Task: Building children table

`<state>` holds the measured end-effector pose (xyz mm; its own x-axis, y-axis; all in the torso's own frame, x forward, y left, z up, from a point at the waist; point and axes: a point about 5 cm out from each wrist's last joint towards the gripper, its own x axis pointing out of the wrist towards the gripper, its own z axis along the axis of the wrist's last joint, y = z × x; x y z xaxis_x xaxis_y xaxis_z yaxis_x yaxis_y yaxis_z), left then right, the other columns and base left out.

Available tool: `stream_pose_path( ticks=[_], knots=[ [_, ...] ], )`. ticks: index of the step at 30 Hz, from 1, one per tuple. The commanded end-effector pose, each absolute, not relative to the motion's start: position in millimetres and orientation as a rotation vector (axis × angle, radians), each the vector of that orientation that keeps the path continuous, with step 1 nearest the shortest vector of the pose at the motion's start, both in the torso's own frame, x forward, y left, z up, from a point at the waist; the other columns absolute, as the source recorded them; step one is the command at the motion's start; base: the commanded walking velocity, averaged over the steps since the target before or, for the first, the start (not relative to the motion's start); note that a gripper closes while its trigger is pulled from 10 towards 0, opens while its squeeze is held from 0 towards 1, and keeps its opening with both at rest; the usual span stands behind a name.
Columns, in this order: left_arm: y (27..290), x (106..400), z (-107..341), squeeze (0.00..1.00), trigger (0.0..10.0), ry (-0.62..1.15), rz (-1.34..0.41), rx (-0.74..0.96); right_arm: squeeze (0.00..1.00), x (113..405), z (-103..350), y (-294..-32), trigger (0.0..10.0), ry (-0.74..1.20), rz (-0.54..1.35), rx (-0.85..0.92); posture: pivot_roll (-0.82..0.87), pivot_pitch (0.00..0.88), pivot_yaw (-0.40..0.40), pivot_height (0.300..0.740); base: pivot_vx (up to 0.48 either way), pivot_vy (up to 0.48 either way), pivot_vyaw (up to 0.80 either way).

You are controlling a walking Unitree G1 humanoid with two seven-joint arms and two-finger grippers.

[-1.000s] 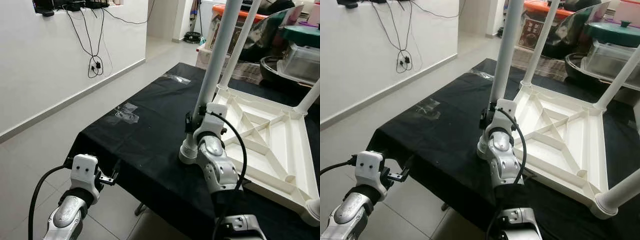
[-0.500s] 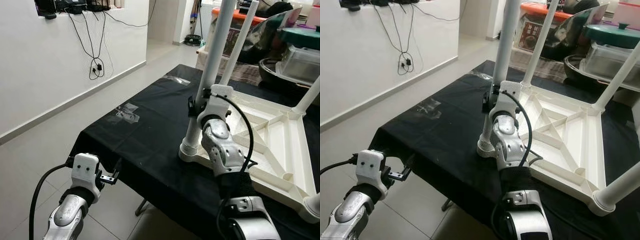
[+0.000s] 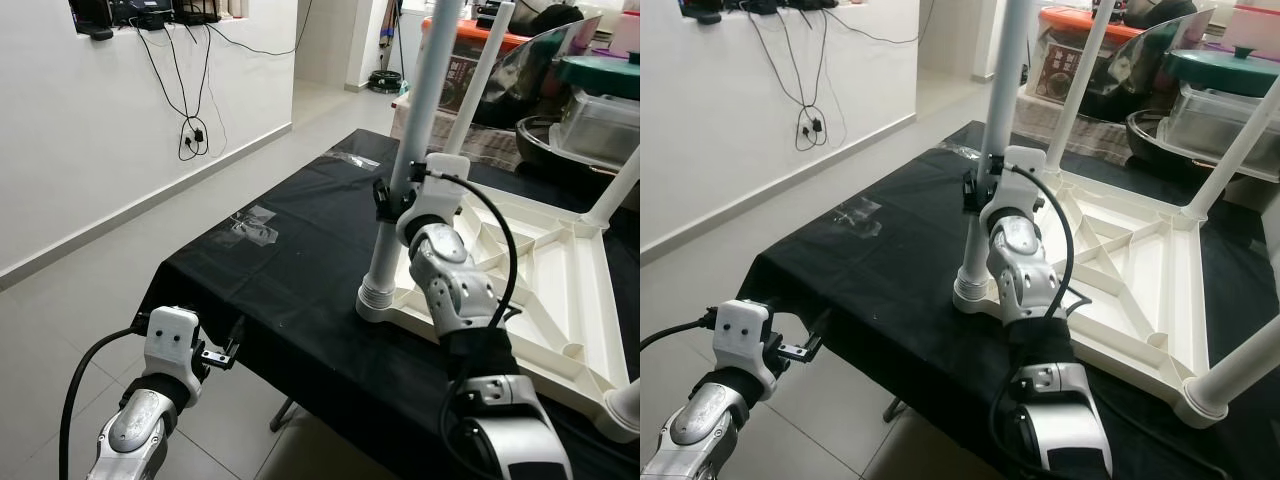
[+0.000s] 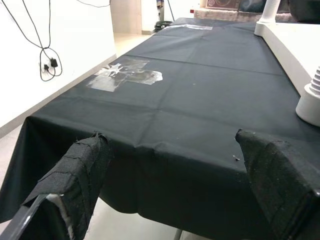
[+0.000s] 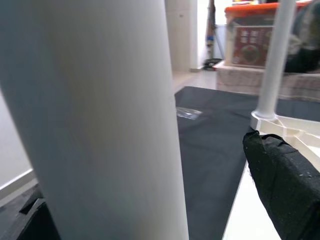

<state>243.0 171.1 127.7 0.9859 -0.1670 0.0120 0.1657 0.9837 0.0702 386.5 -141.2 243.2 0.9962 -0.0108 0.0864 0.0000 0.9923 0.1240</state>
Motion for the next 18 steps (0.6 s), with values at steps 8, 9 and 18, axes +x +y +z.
stream_pose_path(
  ticks=[8,9,18],
  knots=[
    [169,242,122,0.00,10.0,-0.001,-0.180,0.058,0.00,395,246,-137,0.0,-0.041,0.181,0.100,0.08,0.000,-0.096,0.740,0.000,0.000,0.00],
    [169,242,122,0.00,10.0,-0.001,-0.181,0.059,0.00,397,243,-136,0.0,-0.014,0.222,0.080,0.08,0.000,-0.096,0.740,0.000,0.000,0.00],
    [169,241,122,0.00,10.0,0.000,-0.178,0.059,0.00,406,241,-140,0.0,0.043,0.288,0.016,0.08,0.000,-0.103,0.740,0.000,0.000,0.00]
  ],
)
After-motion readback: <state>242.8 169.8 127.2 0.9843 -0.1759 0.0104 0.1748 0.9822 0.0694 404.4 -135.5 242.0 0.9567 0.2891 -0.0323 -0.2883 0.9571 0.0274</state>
